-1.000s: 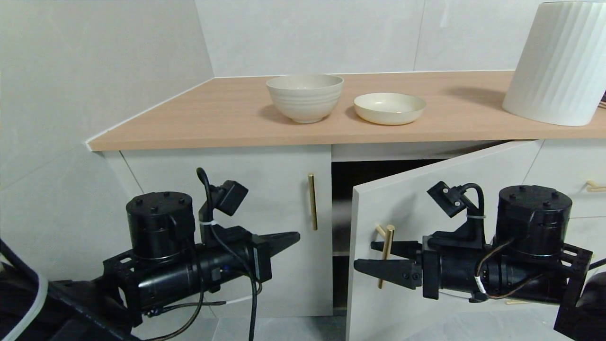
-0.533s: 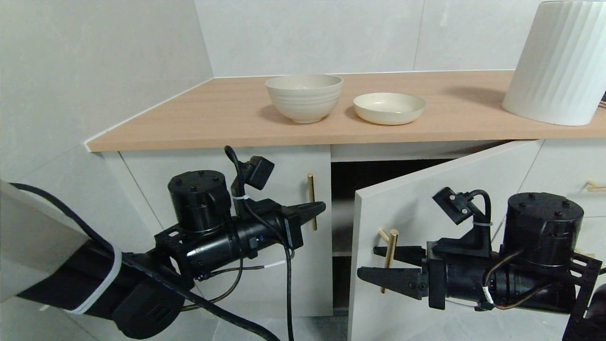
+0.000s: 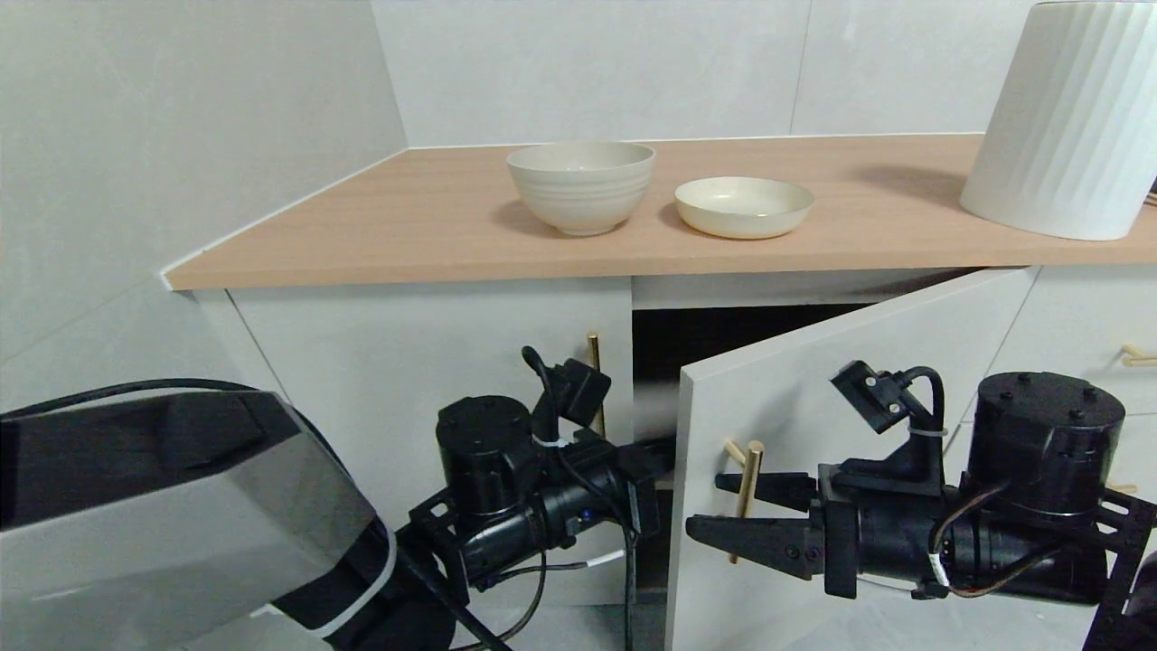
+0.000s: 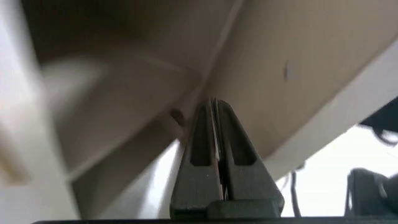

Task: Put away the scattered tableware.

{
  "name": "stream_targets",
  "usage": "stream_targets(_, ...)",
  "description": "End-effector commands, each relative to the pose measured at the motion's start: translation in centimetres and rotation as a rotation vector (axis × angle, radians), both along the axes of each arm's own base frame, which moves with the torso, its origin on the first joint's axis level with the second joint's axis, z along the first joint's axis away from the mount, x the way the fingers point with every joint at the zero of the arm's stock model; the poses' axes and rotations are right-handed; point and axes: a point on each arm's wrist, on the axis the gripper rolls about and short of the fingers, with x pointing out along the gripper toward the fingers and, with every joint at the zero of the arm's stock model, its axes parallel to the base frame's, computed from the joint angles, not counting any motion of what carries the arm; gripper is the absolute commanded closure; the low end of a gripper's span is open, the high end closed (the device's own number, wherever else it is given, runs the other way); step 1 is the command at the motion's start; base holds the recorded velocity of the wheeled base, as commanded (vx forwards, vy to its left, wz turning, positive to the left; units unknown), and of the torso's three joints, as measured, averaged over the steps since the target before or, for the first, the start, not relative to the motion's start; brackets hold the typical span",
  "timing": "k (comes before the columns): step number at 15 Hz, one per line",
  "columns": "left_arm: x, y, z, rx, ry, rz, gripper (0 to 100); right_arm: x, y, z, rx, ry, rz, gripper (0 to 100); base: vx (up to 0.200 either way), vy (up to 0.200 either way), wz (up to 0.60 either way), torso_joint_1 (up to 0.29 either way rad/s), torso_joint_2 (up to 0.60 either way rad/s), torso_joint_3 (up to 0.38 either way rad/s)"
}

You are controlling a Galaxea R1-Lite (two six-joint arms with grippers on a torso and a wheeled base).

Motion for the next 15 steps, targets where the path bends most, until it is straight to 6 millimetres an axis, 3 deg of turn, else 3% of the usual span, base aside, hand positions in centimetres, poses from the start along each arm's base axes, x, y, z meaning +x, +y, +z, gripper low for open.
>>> stream_targets(1,-0.1,-1.5,-1.7,0.021,0.022,-0.025,100,-0.1,-0.1,0.1,0.002,-0.006,-0.005,0,0.000,0.000,0.00,0.000,0.00,0.000)
stream_targets(5,0.1,-2.1,-0.8,-0.007,-0.010,-0.035,100,-0.1,-0.4,-0.1,-0.006,-0.004,-0.016,0,0.000,0.000,0.00,0.000,0.00,0.000)
stream_targets(9,0.2,-2.3,-1.0,-0.004,-0.009,-0.039,100,0.6,-1.8,0.0,-0.054,-0.110,-0.121,0,0.000,0.000,0.00,0.000,0.00,0.000)
stream_targets(15,0.4,-2.4,-0.5,-0.023,-0.021,-0.034,100,0.5,-4.1,2.1,-0.063,-0.262,-0.211,0,0.000,0.000,0.00,0.000,0.00,0.000)
